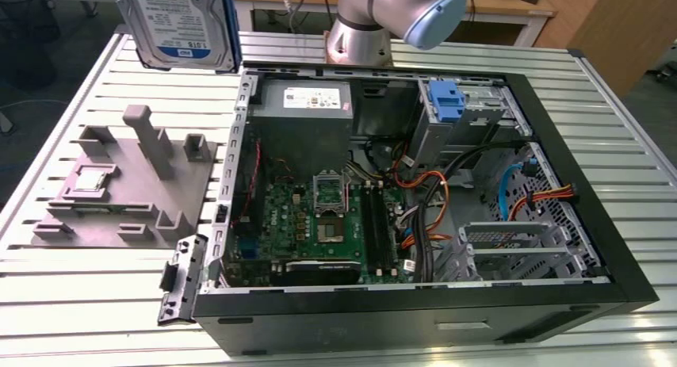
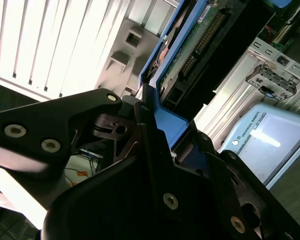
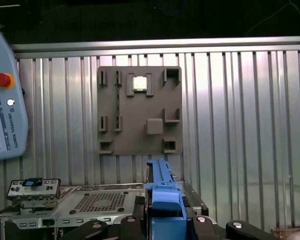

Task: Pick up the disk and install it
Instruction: 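Pick up the disk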

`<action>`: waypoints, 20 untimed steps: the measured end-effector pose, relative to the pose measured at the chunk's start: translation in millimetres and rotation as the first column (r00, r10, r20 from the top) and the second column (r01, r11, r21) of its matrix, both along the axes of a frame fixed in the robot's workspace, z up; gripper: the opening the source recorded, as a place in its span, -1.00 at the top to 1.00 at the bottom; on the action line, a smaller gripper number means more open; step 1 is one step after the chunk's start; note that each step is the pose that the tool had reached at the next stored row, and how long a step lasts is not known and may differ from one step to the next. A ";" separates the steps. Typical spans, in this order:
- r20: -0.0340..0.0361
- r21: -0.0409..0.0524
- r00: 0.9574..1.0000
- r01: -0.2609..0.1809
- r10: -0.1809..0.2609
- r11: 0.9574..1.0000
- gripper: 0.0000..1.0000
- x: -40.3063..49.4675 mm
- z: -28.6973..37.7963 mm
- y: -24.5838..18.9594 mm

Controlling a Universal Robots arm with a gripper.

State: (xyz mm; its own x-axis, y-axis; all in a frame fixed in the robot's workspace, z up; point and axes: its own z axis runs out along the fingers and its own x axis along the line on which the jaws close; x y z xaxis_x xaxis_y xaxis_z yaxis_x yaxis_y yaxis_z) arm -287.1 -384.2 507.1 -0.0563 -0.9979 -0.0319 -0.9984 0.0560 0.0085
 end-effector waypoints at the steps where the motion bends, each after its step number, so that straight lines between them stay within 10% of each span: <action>1: 0.000 0.000 1.000 0.000 0.000 1.000 0.27 0.0 0.0 -1.5; 20: 0.000 0.000 1.000 0.000 0.000 1.000 0.27 8.3 -0.2 -4.6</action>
